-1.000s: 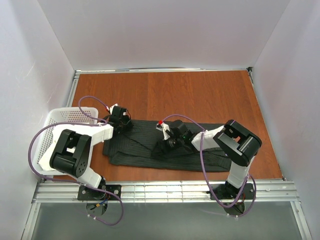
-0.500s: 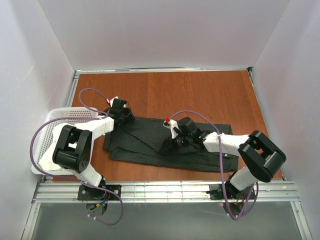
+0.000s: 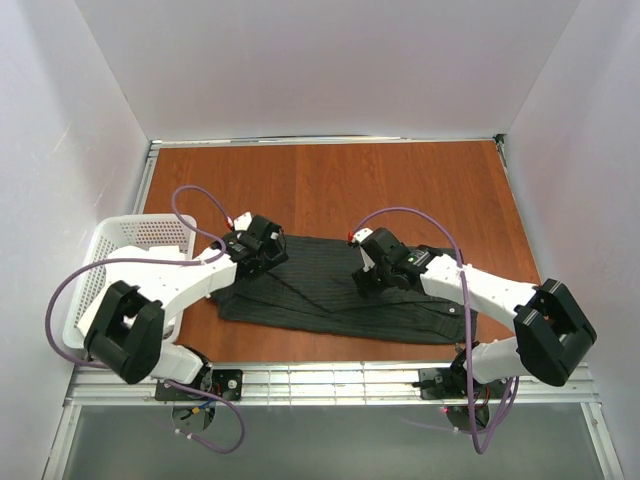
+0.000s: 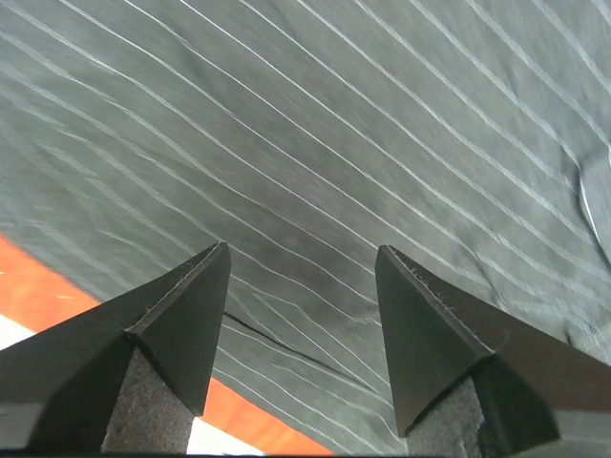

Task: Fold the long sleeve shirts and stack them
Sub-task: Fold the shirt

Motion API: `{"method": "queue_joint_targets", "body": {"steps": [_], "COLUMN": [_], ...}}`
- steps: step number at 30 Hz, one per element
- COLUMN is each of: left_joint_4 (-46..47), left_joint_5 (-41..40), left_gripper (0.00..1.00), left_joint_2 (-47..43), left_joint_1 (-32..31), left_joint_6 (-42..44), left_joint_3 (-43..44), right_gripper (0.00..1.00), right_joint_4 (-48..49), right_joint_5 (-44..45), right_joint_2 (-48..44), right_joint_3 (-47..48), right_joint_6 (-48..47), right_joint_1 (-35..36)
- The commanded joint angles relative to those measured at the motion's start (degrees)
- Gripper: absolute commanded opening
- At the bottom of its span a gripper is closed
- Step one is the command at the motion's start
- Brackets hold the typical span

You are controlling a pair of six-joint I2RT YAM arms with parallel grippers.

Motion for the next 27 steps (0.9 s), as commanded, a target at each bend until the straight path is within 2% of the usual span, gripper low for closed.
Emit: {"method": "queue_joint_targets", "body": {"steps": [1, 6, 15, 21, 27], "left_joint_4": [-4.61, -1.79, -0.39, 1.28, 8.30], "left_joint_5": [-2.85, -3.90, -6.44, -9.17, -8.48], "left_gripper": [0.70, 0.66, 0.63, 0.64, 0.68], "left_joint_2": [4.06, 9.77, 29.70, 44.55, 54.94], "left_joint_1": [-0.54, -0.71, -0.19, 1.13, 1.75], "left_joint_6": [-5.64, -3.89, 5.86, 21.05, 34.24], "left_joint_3": [-1.71, -0.31, 14.53, 34.21, 52.83], "right_gripper": [0.58, 0.58, 0.58, 0.57, 0.57], "right_joint_4": [-6.54, -7.16, -4.09, 6.97, 13.57], "right_joint_5": [6.83, 4.91, -2.73, -17.05, -18.03], "right_joint_2": [1.21, 3.06, 4.20, 4.11, 8.06], "right_joint_3": [0.09, -1.84, -6.59, -8.35, -1.43], "right_joint_6": [0.96, 2.54, 8.60, 17.99, 21.53], "right_joint_1": [-0.07, -0.07, 0.01, 1.24, 5.20]}}
